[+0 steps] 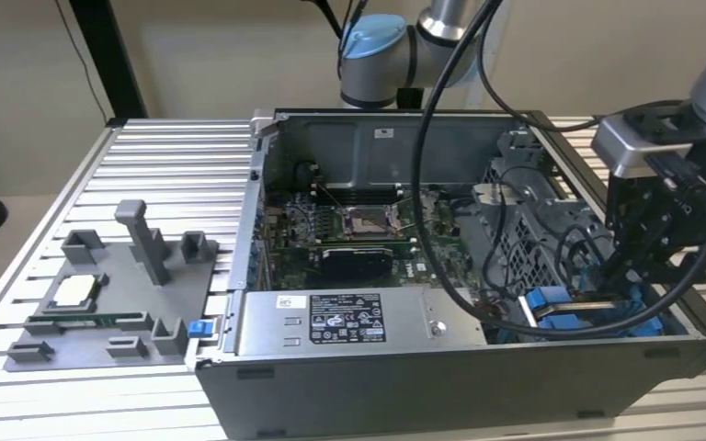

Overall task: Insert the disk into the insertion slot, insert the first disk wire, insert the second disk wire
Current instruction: 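Insert the first disk wire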

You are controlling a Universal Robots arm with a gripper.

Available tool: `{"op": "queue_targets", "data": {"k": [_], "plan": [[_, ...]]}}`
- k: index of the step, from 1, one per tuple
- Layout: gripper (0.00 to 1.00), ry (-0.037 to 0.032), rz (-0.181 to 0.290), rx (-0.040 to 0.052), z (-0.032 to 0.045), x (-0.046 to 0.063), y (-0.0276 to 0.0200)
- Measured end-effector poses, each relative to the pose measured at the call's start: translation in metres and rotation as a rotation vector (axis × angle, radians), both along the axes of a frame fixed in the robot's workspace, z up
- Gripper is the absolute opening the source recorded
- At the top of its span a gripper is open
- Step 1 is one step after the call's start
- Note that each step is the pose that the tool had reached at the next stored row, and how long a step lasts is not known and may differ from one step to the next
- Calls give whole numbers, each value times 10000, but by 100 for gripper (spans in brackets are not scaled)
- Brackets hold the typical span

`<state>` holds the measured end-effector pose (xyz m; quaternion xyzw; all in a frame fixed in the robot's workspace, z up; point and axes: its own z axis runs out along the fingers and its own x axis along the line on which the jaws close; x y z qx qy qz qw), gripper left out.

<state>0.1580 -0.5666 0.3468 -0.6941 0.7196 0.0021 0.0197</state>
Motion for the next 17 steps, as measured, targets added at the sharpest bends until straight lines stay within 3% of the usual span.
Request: {"op": "queue_targets", "data": {"k": [7, 17], "plan": [[0, -57, 2, 1, -15, -16, 2], [0, -62, 0, -1, -26, -21, 11]]}}
